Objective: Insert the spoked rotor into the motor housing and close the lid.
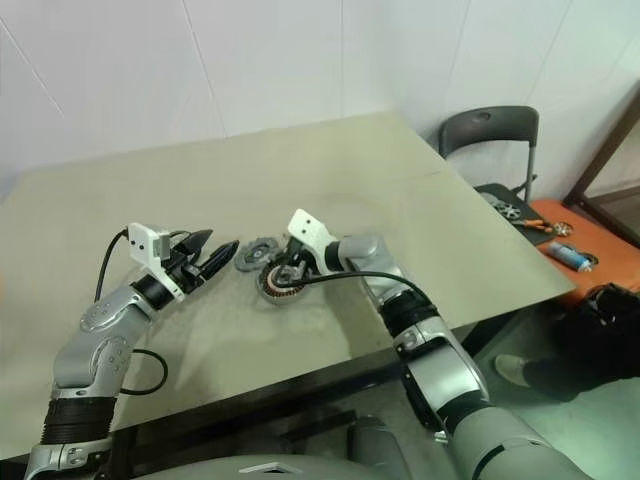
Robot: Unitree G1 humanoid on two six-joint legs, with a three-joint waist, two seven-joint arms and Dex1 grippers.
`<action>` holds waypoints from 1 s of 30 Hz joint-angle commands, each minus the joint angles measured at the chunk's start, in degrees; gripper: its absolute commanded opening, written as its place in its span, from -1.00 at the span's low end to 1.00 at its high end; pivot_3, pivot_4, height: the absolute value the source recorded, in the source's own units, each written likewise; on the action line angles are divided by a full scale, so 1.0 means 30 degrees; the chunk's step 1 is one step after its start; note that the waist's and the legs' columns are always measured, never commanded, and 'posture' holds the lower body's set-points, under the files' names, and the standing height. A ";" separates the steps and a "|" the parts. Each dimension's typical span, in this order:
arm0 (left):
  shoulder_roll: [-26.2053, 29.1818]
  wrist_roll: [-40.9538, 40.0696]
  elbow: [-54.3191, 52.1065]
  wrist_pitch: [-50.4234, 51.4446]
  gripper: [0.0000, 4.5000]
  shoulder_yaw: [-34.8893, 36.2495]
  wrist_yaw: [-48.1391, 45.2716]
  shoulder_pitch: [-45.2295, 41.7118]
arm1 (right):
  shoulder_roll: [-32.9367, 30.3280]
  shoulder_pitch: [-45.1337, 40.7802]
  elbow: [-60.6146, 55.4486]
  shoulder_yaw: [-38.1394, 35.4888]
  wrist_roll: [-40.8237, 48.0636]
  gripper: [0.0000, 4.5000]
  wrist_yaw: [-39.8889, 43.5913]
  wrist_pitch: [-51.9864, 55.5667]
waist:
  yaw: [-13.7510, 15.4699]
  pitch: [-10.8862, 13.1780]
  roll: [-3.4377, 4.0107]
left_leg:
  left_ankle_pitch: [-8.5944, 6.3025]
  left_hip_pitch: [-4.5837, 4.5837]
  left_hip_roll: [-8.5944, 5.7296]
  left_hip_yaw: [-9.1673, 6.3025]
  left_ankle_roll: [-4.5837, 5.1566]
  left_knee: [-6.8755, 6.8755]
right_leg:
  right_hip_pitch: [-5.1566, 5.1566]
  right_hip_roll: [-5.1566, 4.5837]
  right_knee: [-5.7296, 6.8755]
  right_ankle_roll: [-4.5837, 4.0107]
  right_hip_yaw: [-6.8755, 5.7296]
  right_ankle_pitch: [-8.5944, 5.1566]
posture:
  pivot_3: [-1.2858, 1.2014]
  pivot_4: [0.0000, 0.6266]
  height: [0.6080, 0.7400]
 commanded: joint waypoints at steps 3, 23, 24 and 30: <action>0.0179 -0.0102 -0.0088 -0.0248 0.70 0.0381 -0.0097 -0.0624 | 0.0012 0.0355 -0.0350 0.0797 -0.0706 -0.98 -0.0343 -0.0867 | 0.0006 0.0000 0.0000 | 0.0000 0.0000 -0.0001 0.0001 -0.0001 0.0000 | 0.0001 -0.0002 0.0000 0.0000 0.0001 0.0000 | 0.03 -1.00 1.00; 0.1305 -0.1262 -0.2034 0.0853 0.70 0.2520 0.0764 0.0511 | 0.1105 -0.1566 -0.3652 -0.2144 0.2323 -0.98 -0.1543 0.1861 | -0.0048 0.0007 0.0006 | -0.0002 -0.0015 0.0016 0.0000 -0.0007 -0.0021 | -0.0035 0.0013 0.0006 -0.0002 0.0003 0.0000 | 0.03 -1.00 1.00; 0.1522 -0.1240 -0.1939 0.0787 0.70 0.2799 0.0756 0.0644 | 0.1414 -0.1902 -0.3532 -0.2626 0.2678 -0.98 -0.2105 0.2376 | -0.0025 0.0007 0.0004 | -0.0002 -0.0015 0.0016 0.0000 -0.0007 -0.0022 | -0.0035 0.0013 0.0006 -0.0002 0.0001 0.0000 | 0.03 -1.00 1.00; 0.3241 -0.0274 0.0453 -0.0766 0.70 0.4566 0.0312 0.0670 | 0.1922 -0.1972 -0.2422 -0.2184 0.1565 -0.98 -0.4302 0.1868 | 0.0004 0.0008 0.0007 | -0.0002 -0.0010 0.0015 -0.0001 -0.0008 -0.0040 | -0.0039 0.0014 0.0004 -0.0008 -0.0002 -0.0002 | 0.03 -1.00 1.00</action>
